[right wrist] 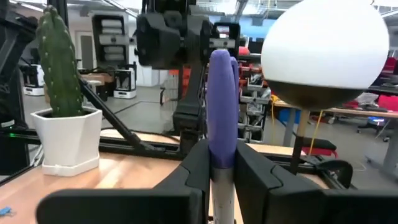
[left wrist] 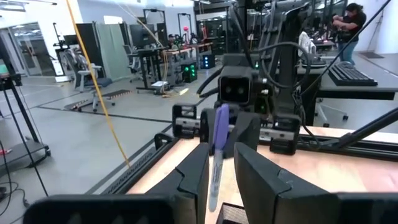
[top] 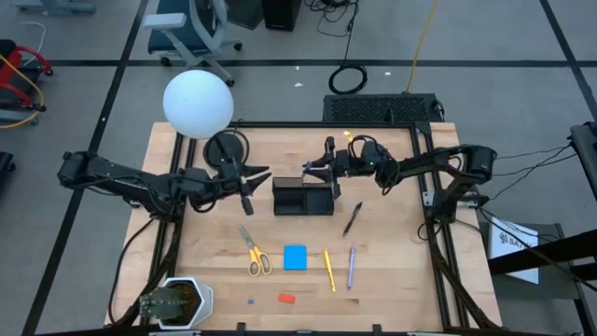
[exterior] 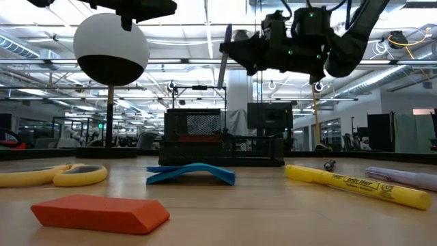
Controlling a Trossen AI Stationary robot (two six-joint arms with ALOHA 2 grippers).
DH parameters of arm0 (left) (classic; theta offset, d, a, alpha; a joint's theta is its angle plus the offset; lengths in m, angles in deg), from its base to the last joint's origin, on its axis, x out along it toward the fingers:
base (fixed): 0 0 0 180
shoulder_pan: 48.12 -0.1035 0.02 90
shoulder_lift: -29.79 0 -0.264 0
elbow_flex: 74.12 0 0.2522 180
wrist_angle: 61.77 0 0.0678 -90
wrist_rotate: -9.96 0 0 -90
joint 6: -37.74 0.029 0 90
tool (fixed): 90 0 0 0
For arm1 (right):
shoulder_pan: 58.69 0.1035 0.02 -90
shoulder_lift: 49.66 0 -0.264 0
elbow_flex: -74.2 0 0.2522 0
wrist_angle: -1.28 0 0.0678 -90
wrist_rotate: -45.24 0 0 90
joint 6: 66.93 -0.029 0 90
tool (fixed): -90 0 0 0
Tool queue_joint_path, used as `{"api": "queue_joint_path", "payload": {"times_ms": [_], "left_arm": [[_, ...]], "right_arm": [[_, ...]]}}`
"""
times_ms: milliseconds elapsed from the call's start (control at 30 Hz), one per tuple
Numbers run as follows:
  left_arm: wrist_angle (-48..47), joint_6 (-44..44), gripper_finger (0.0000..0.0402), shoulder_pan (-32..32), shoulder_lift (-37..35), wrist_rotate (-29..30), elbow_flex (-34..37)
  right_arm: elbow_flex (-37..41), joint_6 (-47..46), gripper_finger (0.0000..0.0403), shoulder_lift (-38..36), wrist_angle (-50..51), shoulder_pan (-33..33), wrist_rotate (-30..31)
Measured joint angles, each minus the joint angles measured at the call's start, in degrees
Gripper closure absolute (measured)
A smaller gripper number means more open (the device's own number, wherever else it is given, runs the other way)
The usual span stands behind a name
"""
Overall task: Pick and place office supplies into organizer
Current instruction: Put the violet marker pen into the desk organizer
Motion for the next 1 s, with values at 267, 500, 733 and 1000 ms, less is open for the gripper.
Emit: {"api": "queue_joint_path", "payload": {"times_ms": [267, 500, 733, 1000], "left_arm": [[0.06, -0.06, 0.0319, 0.0, 0.17, 0.0, 0.0], [0.06, -0.06, 0.0319, 0.0, 0.17, 0.0, 0.0], [0.1, -0.19, 0.0319, 0.0, 0.17, 0.0, 0.0], [0.08, -0.33, 0.0319, 0.0, 0.17, 0.0, 0.0]], "right_arm": [[-0.07, -1.79, 0.0363, 6.61, -4.25, -0.48, 1.6], [-0.49, -2.13, 0.0363, 10.08, -6.0, -0.46, 2.83], [-1.43, -2.86, 0.0363, 12.5, -5.76, -0.46, 3.02], [-1.68, -2.88, 0.03, 12.66, -5.72, -0.42, 4.65]]}}
